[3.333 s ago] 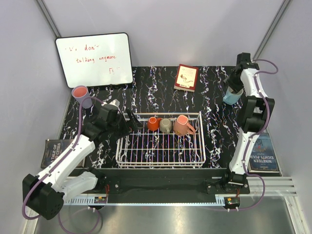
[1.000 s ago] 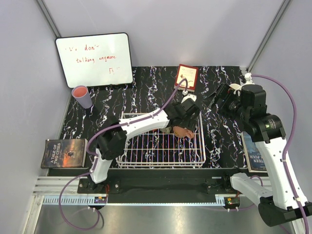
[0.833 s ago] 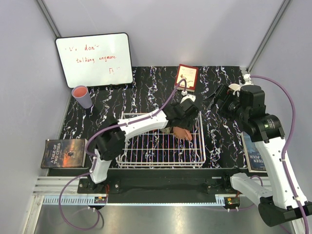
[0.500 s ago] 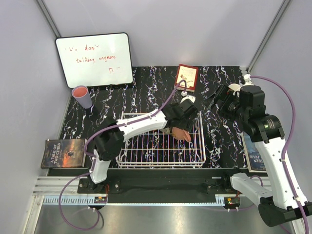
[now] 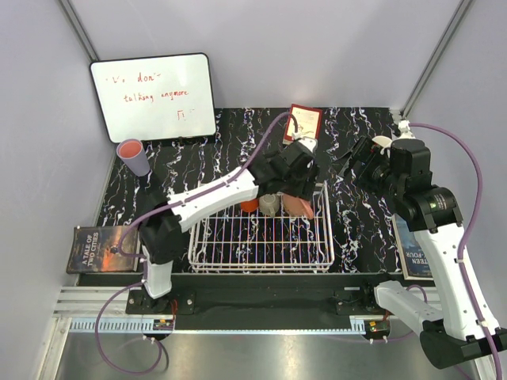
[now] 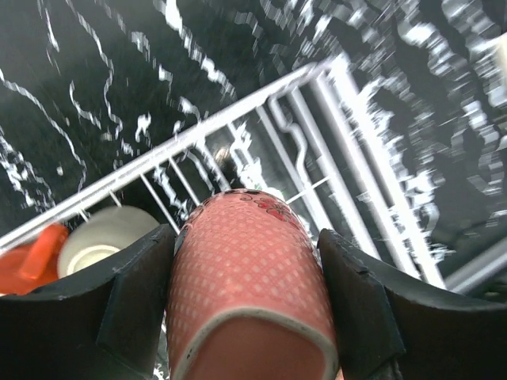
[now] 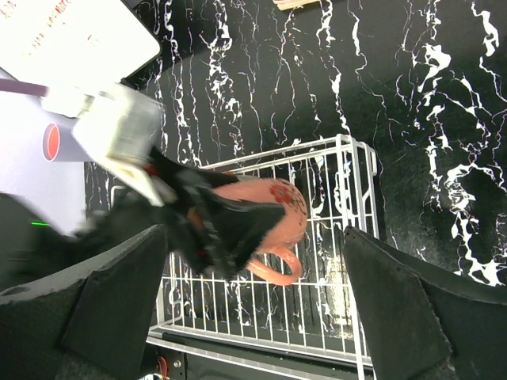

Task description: Unload the cups from the dish rack

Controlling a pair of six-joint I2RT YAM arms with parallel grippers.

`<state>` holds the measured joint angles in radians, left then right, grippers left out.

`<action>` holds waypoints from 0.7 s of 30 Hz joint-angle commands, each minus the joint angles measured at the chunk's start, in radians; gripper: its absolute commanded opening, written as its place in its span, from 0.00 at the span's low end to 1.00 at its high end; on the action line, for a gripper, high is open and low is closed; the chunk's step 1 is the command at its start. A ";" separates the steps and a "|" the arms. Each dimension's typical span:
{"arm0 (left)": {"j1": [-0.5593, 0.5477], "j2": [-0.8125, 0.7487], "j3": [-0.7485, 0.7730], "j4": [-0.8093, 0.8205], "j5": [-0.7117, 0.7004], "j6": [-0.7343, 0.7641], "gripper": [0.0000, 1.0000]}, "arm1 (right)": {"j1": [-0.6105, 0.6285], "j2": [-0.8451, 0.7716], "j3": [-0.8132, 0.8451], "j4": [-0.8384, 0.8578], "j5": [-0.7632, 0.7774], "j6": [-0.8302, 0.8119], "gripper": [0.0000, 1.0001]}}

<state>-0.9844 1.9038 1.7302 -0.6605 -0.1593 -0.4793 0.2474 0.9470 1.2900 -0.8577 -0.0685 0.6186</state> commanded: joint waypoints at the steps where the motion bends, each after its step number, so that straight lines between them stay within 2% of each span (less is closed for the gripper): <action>1: 0.019 -0.095 0.062 0.073 0.105 -0.008 0.00 | 0.009 -0.017 0.014 0.042 0.032 -0.008 1.00; 5: 0.070 -0.210 -0.094 0.249 0.271 -0.105 0.00 | 0.009 -0.020 0.011 0.043 0.052 -0.008 1.00; 6: 0.087 -0.238 -0.147 0.382 0.353 -0.137 0.00 | 0.009 -0.019 0.012 0.043 0.056 -0.010 1.00; 7: 0.127 -0.271 -0.263 0.453 0.395 -0.172 0.00 | 0.009 -0.019 0.012 0.043 0.058 -0.010 1.00; 11: 0.236 -0.374 -0.524 0.815 0.611 -0.440 0.00 | 0.009 -0.022 0.006 0.055 0.052 -0.003 1.00; 12: 0.268 -0.399 -0.570 0.937 0.639 -0.476 0.00 | 0.007 -0.024 0.003 0.063 0.042 0.000 1.00; 14: 0.292 -0.420 -0.679 1.050 0.678 -0.569 0.00 | 0.009 -0.028 -0.006 0.075 0.033 0.004 1.00; 17: 0.325 -0.440 -0.760 1.202 0.730 -0.648 0.00 | 0.009 -0.036 -0.033 0.097 0.000 0.012 1.00; 21: 0.351 -0.424 -0.824 1.475 0.788 -0.771 0.00 | 0.009 -0.065 -0.098 0.170 -0.143 0.026 1.00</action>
<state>-0.6415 1.5352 0.9230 0.3332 0.4751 -1.0595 0.2481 0.9154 1.2427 -0.7876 -0.0784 0.6289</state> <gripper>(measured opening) 0.712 0.994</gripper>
